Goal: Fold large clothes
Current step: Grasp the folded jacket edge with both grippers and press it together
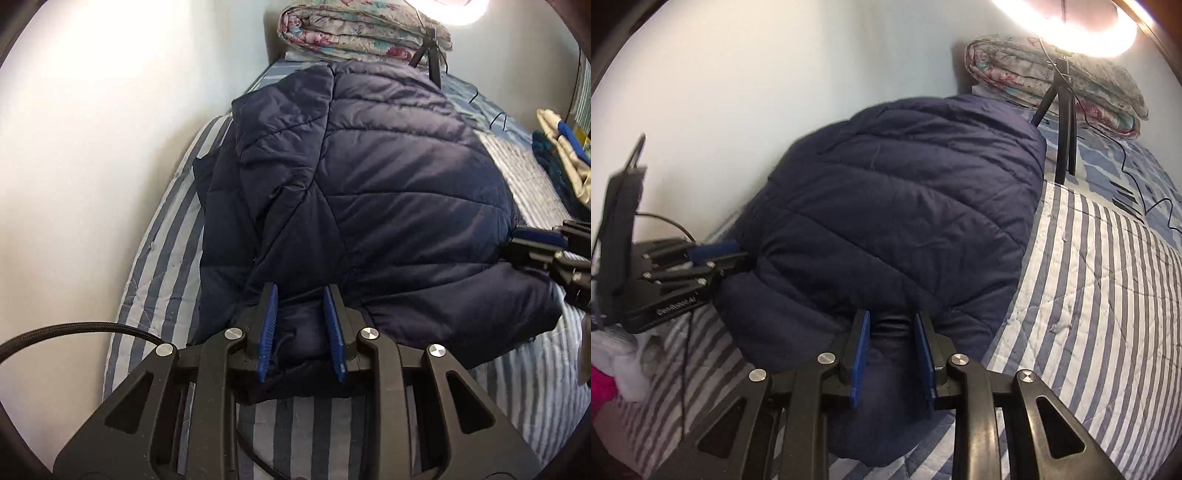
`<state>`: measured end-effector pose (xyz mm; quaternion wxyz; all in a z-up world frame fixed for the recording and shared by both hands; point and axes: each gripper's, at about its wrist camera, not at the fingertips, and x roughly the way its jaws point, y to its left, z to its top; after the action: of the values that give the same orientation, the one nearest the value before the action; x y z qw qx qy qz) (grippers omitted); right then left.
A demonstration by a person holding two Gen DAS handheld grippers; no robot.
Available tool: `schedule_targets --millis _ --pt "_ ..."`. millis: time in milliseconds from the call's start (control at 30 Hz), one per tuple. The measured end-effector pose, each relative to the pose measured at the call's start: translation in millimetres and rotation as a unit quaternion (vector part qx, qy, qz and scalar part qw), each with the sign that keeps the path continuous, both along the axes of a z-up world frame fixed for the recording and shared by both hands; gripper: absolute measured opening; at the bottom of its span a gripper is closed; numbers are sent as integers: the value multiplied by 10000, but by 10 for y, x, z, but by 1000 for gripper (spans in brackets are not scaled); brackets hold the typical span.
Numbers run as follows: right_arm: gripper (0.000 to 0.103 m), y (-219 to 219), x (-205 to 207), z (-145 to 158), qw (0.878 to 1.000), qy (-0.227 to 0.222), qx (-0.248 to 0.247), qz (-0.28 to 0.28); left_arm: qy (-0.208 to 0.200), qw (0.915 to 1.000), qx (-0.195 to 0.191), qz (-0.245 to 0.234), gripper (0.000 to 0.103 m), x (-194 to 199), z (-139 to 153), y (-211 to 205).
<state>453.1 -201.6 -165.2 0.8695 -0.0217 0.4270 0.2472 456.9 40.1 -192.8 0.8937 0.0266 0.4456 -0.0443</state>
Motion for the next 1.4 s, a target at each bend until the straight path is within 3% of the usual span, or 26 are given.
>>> schedule_targets --millis 200,233,267,333,367,400,467,500,567,733,867,1000,1067,1167,1300,1367,1400 --pt "34 -448 289 439 9958 -703 451 -379 -166 9963 -830 124 28 -65 320 213" --pt "36 -497 356 471 9949 -766 467 -459 -228 9956 -904 109 35 -59 385 243" --pt "40 -560 457 492 9941 -799 501 -541 -260 9951 -948 92 57 -41 430 271" --pt "47 -676 676 472 9939 -647 578 -688 -256 9924 -1202 39 82 35 483 348" --pt "55 -721 739 446 9937 -551 639 -744 -167 9903 -1380 20 83 109 471 411" --pt "74 -774 807 405 9932 -411 724 -818 -51 9887 -1495 75 83 179 449 482" --pt "95 -888 865 285 9911 -93 1007 -868 281 9816 -1862 320 83 367 334 683" --pt "95 -928 867 237 9901 34 1126 -843 400 9774 -2035 409 83 414 281 759" --pt "95 -992 875 95 9873 324 1354 -763 666 9664 -2400 629 83 524 136 940" --pt "87 -1050 793 -353 9727 1083 1976 -564 927 9493 -2905 763 83 614 -68 1183" --pt "82 -937 739 -503 9691 1286 2062 -410 1016 9445 -3022 790 83 688 -165 1221" --pt "80 -838 759 -601 9573 1491 2464 -274 1037 9456 -3007 688 82 737 -215 1156" --pt "76 -792 754 -621 9558 1483 2526 -259 1081 9436 -3060 655 72 771 -253 1123" --pt "56 -704 759 -646 9495 1602 2691 -184 1153 9376 -3238 531 47 805 -295 1052" --pt "36 -554 708 -558 9550 1545 2519 -241 1007 9514 -2872 464 28 748 -192 905" --pt "30 -483 706 -478 9586 1543 2376 -296 989 9573 -2676 468 17 704 -128 837" --pt "27 -466 719 -437 9608 1547 2280 -322 1009 9577 -2656 470 16 683 -114 813"
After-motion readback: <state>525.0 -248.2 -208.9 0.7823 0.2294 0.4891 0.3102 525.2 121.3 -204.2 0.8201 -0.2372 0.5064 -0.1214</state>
